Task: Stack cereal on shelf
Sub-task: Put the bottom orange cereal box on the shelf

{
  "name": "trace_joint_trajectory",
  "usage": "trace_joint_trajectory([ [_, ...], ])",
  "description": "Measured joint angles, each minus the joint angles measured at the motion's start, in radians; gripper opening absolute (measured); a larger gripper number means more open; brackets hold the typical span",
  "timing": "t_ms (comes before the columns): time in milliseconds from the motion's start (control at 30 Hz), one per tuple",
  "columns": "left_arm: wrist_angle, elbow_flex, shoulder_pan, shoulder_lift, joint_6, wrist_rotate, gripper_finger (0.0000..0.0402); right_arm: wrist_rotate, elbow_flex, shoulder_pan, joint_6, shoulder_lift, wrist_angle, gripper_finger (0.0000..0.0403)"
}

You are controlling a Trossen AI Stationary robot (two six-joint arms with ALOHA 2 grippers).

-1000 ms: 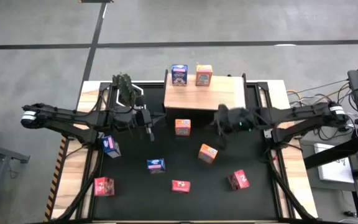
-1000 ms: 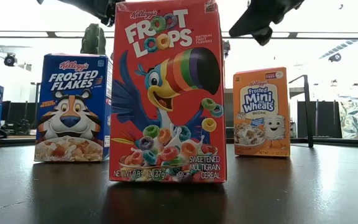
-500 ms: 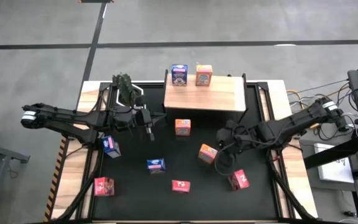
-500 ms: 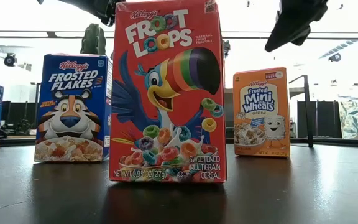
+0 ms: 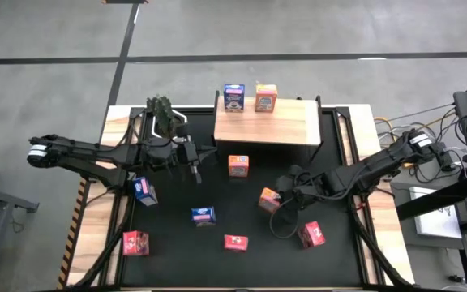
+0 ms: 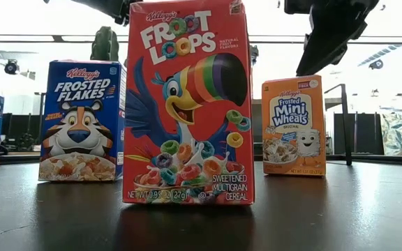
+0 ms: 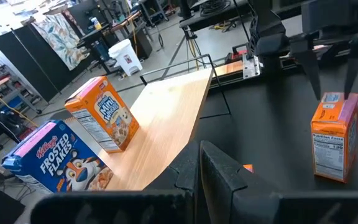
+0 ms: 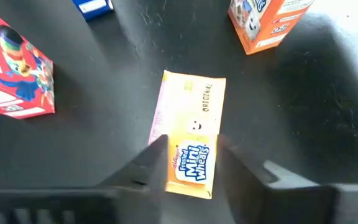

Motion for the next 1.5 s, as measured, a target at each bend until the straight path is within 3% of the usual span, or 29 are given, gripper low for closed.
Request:
trace_joint_trajectory([
  [267, 0.014, 0.000, 0.000, 0.000, 0.020, 0.000, 0.0000, -0.033, 0.000, 0.000, 0.022, 0.003, 0.019, 0.0271],
  [500, 0.017, 0.000, 0.000, 0.000, 0.025, 0.000, 0.0000, -0.037, 0.001, 0.000, 0.046, 0.052, 0.012, 0.0306],
  [700, 0.016, 0.000, 0.000, 0.000, 0.024, 0.000, 0.0000, -0.049, 0.001, 0.000, 0.044, 0.102, -0.009, 0.0289],
  [1133, 0.016, 0.000, 0.000, 0.000, 0.023, 0.000, 0.0000, -0.050, 0.000, 0.000, 0.041, 0.082, -0.010, 0.0168],
  [1367, 0.016, 0.000, 0.000, 0.000, 0.023, 0.000, 0.0000, -0.052, 0.012, -0.006, 0.026, 0.054, -0.026, 0.0166],
  [1500, 0.016, 0.000, 0.000, 0.000, 0.018, 0.000, 0.0000, -0.069, 0.097, -0.037, -0.001, 0.027, -0.088, 0.0169],
])
